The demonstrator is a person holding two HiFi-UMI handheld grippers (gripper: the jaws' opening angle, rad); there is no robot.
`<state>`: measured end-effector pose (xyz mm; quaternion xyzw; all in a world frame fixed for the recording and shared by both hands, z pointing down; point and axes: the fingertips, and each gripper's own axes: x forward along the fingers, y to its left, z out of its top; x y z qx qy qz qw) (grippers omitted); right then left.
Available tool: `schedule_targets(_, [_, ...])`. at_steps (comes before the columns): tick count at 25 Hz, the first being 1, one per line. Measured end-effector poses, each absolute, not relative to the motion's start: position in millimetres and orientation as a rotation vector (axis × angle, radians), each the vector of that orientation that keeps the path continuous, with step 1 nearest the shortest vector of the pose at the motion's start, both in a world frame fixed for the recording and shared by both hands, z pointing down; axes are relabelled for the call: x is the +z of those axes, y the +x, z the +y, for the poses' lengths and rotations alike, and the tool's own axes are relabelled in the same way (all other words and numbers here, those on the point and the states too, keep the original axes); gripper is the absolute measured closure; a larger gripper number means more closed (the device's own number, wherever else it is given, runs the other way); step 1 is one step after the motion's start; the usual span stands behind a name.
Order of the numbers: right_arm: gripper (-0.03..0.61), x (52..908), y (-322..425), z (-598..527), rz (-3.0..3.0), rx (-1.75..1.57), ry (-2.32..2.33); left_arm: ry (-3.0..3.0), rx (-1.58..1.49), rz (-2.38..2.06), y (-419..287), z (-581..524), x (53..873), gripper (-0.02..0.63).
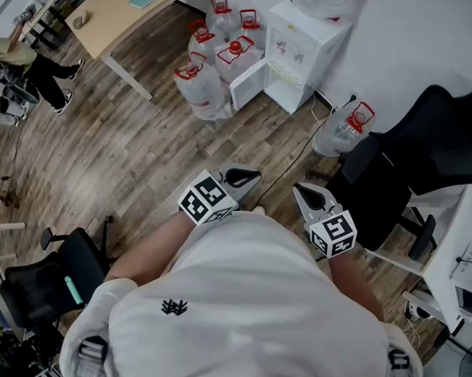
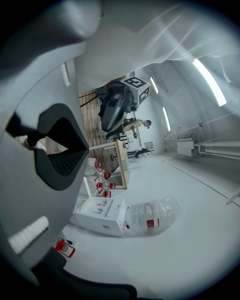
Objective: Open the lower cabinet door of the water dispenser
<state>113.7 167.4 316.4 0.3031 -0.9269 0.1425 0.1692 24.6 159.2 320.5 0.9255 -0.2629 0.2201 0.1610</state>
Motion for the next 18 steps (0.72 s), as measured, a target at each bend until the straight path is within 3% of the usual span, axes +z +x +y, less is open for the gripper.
schedule_targets(18, [0.577,324.7,109.3,175.9,-2.64,0.407,0.844,2.632,0.634,-0.77,23.0,159.6,332.3,0.558])
